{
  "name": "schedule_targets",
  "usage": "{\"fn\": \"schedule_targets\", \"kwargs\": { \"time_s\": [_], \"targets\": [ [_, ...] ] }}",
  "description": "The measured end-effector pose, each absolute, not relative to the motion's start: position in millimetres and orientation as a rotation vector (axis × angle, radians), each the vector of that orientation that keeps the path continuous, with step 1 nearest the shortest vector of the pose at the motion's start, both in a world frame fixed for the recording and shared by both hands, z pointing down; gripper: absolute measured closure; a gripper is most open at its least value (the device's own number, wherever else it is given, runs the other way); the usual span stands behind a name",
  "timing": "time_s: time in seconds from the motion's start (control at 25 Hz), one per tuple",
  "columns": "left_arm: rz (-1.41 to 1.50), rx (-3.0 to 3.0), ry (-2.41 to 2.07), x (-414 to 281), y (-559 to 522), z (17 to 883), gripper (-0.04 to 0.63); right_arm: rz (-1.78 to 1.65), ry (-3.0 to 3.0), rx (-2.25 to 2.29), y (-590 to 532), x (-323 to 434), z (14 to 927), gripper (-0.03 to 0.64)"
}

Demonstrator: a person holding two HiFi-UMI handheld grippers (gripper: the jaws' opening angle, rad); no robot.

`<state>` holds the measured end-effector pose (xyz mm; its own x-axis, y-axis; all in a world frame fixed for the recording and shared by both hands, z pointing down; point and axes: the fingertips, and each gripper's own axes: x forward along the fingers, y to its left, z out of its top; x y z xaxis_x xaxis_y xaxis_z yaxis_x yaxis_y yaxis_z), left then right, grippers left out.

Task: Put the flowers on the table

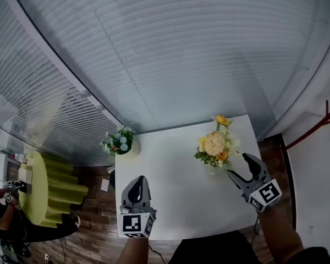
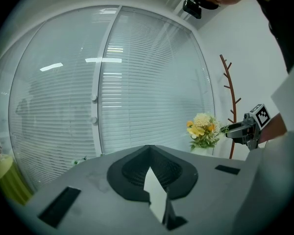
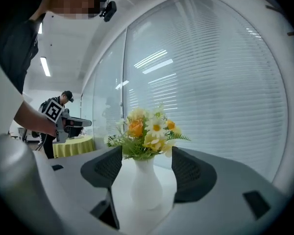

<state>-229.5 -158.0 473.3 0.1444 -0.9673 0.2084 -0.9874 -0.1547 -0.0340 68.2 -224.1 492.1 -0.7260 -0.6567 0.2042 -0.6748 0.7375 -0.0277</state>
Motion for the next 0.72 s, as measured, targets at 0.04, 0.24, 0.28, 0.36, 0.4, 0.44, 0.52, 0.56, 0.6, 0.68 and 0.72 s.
{"fn": "schedule_targets", "kwargs": {
  "time_s": [0.04, 0.24, 0.28, 0.36, 0.4, 0.44, 0.52, 0.56, 0.6, 0.68, 0.72],
  "targets": [
    [0.278, 2.287, -1.958, -229.3, -154.7, 472.6, 0.6, 0.142, -2.758, 1.071, -220.9, 69.6, 487.0, 0.293],
    [0.264, 2.322, -1.971, -227.7, -149.8, 454.6, 0.6, 0.096, -2.777, 1.093, -211.6, 77.4, 459.3, 0.295],
    [0.259, 2.326, -1.978, -227.6, -149.1, 449.7, 0.6, 0.09, -2.784, 1.094, -210.5, 78.6, 454.1, 0.295],
    [0.256, 2.332, -1.989, -228.3, -148.6, 440.6, 0.6, 0.074, -2.793, 1.11, -210.2, 80.7, 443.7, 0.314],
    [0.244, 2.342, -1.993, -229.1, -149.0, 437.1, 0.6, 0.065, -2.794, 1.13, -211.0, 82.2, 438.3, 0.355],
    [0.23, 2.35, -1.994, -230.0, -148.7, 434.9, 0.6, 0.058, -2.79, 1.154, -211.9, 84.1, 433.5, 0.398],
    [0.215, 2.351, -1.995, -231.4, -145.6, 430.9, 0.6, 0.052, -2.775, 1.196, -212.8, 88.5, 425.5, 0.442],
    [0.207, 2.352, -2.001, -232.0, -143.6, 428.2, 0.6, 0.049, -2.769, 1.21, -212.4, 90.6, 422.2, 0.446],
    [0.201, 2.351, -2.005, -232.2, -141.6, 426.6, 0.6, 0.047, -2.768, 1.22, -211.6, 92.4, 419.5, 0.455],
    [0.203, 2.355, -2.002, -231.5, -140.4, 427.7, 0.6, 0.036, -2.777, 1.222, -210.7, 94.4, 417.6, 0.493],
    [0.205, 2.363, -2.005, -231.1, -141.3, 428.1, 0.6, 0.025, -2.779, 1.22, -211.1, 94.6, 417.6, 0.523]
  ]
}}
